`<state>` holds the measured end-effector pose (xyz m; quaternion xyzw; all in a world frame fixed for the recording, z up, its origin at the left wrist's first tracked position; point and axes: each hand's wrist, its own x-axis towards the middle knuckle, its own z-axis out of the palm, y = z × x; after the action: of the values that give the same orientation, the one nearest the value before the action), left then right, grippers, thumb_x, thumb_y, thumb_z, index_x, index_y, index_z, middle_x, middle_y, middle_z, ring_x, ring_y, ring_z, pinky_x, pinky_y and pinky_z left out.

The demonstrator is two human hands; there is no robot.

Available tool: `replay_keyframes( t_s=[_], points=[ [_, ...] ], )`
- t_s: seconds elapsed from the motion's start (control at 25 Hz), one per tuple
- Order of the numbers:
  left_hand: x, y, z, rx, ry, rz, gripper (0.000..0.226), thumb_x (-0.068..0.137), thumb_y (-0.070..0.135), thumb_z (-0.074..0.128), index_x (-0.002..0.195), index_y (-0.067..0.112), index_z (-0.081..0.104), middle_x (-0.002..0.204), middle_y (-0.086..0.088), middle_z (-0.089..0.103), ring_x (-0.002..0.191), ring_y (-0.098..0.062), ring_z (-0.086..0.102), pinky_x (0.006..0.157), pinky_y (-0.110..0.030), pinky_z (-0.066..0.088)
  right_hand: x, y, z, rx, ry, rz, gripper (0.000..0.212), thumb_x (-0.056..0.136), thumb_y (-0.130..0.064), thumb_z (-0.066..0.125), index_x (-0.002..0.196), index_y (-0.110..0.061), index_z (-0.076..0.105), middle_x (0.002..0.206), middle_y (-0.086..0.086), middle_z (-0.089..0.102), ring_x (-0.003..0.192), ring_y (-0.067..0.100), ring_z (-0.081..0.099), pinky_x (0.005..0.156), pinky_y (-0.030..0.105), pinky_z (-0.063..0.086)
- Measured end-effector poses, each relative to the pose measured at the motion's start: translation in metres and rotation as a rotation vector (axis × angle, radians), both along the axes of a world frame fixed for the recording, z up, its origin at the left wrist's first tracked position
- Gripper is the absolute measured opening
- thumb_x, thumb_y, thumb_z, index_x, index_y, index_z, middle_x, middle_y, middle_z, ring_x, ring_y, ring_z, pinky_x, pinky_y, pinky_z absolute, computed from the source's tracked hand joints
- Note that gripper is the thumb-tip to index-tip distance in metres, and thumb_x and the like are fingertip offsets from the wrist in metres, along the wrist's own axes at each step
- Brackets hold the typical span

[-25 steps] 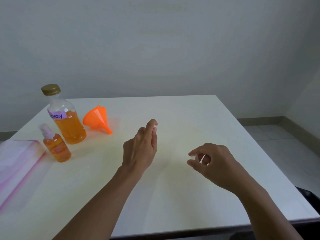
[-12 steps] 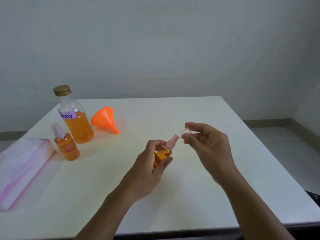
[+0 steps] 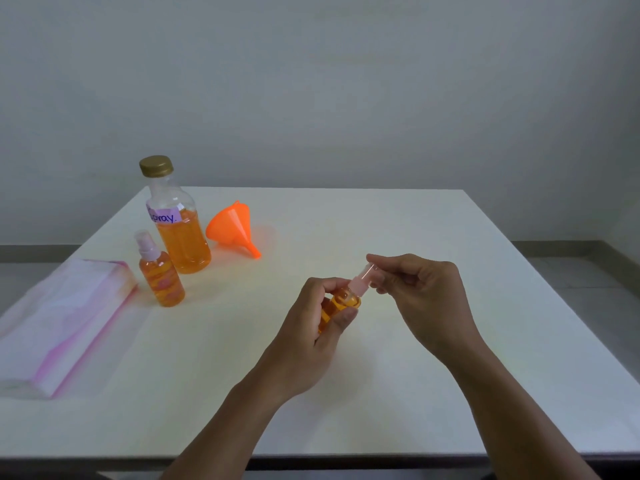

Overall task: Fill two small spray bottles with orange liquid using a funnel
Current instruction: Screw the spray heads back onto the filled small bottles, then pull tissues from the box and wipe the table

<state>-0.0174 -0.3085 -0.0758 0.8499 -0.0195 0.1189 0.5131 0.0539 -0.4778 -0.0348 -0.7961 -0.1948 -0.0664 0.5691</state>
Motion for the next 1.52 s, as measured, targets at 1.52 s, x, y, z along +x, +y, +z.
replay_keyframes(
  t_s=[1.52],
  points=[
    [-0.123,0.176,0.017,0.446,-0.262,0.823,0.043,0.091,0.041,0.064,0.128,0.022,0.055,0.125,0.001,0.058,0.107,-0.016,0.057,0.085,-0.027,0.053,-0.109,0.134,-0.05,-0.417,-0.09,0.338,0.029,0.097,-0.011,0.065,0.117,-0.031,0.073,0.11,-0.018,0.071,0.09,-0.006,0.062,0.08,0.001,0.046]
  ],
)
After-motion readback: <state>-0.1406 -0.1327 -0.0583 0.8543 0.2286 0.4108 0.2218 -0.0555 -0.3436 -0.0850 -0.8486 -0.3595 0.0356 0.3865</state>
